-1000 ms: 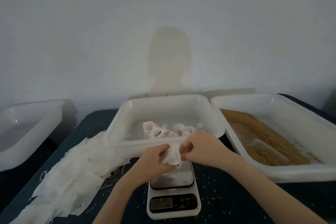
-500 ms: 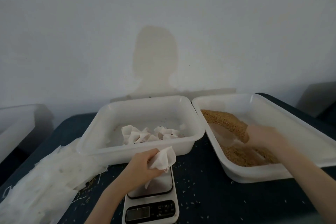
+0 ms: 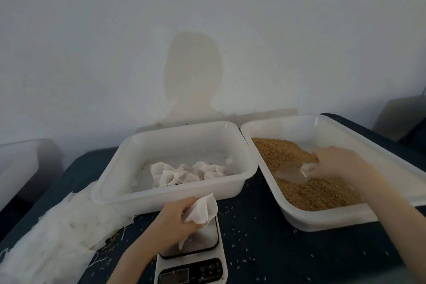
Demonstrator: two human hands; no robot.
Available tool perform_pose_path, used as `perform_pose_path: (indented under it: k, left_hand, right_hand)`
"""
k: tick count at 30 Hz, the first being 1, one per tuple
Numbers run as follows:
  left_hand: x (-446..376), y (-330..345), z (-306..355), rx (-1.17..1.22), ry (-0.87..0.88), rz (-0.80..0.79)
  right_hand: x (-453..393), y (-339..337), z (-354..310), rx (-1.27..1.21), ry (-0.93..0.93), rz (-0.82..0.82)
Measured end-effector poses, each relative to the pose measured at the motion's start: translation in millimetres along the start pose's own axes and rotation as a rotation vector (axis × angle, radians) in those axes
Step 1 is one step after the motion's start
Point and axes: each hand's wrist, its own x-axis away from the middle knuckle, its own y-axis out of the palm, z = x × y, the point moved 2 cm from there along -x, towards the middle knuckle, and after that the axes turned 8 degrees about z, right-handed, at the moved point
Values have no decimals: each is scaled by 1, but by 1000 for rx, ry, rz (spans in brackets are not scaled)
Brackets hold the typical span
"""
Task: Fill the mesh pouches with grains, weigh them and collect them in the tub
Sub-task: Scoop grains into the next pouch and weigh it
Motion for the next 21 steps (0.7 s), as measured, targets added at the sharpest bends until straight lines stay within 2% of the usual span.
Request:
perform_pose_path:
  k: [5,8,11,14,18,21]
  left_hand:
    - [-2,1,-3,-20,-3,-4]
    - [-3,4,-3,-10,-4,-14]
    - [-3,9,-3,12,-25,-13]
    - [-3,14,-2,13,-20,-8]
    - [-3,19,-1,33,1,-2]
    - [-5,20,-4,17,-3,3]
  right_hand:
    - [16,-25,15,32,55,-135]
    - [11,-24,14,27,44,-141]
    - [-2,-6,7,-118,33,-157]
    - [-17,16,-1,-250,9,-72]
    - [-26,39,-11,-238,-5,91]
    - [-27,35,-15,-229,-4,126]
